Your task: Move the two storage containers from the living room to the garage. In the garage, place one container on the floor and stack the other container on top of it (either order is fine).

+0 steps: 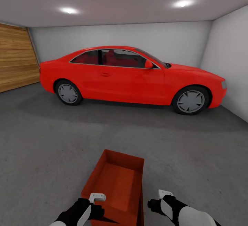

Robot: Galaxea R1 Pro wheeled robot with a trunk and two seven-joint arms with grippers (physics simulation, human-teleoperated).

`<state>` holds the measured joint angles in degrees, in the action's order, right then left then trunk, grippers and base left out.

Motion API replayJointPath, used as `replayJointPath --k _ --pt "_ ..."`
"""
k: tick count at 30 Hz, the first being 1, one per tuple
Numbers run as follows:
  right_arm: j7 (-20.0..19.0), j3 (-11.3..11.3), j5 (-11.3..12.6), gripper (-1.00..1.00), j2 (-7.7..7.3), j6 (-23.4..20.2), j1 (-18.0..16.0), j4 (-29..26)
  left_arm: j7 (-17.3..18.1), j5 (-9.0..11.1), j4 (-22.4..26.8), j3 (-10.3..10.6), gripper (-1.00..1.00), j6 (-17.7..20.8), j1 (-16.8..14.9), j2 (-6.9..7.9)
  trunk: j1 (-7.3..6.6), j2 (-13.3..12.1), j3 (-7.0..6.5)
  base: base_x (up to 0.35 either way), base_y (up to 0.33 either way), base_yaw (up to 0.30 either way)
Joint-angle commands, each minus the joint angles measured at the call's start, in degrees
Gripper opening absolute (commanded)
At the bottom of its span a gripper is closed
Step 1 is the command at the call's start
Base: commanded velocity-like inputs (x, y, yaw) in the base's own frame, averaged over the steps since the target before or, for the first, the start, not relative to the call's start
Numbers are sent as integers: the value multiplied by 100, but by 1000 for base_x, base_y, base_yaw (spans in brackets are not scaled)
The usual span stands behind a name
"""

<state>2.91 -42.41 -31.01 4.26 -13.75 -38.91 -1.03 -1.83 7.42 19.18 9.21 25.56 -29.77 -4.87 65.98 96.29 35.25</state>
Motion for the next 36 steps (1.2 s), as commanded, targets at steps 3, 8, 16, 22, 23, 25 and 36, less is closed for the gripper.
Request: replayJointPath --k 3,8,16,22,23,25,36 --pt "9 -48 -54 100 4 -31 -2 -11 -19 57 8 45 100 28 -2 2 -1 3 6 -38 0 0" --pt "8 -47 -54 100 4 -31 -2 -11 -19 57 7 45 100 28 -2 -5 -1 3 6 -118 0 0" --pt "8 -48 -54 100 4 -31 -2 -11 -20 57 7 45 100 28 -2 -6 -1 3 6 -232 0 0" --pt "8 -48 -54 100 4 -31 -2 -11 -21 57 7 45 100 28 -2 -6 -1 3 6 -327 0 0" --pt "8 -48 -54 100 4 -31 -2 -11 -21 57 7 45 100 28 -2 -6 -1 3 6 -335 0 0" --pt "8 -48 -54 100 4 -31 -2 -11 -20 57 7 45 100 28 -3 -6 -1 3 6 -336 0 0" --pt "-4 -48 -54 100 4 -23 -2 -10 -19 57 7 45 100 28 -2 -6 -1 3 6 -270 0 0"
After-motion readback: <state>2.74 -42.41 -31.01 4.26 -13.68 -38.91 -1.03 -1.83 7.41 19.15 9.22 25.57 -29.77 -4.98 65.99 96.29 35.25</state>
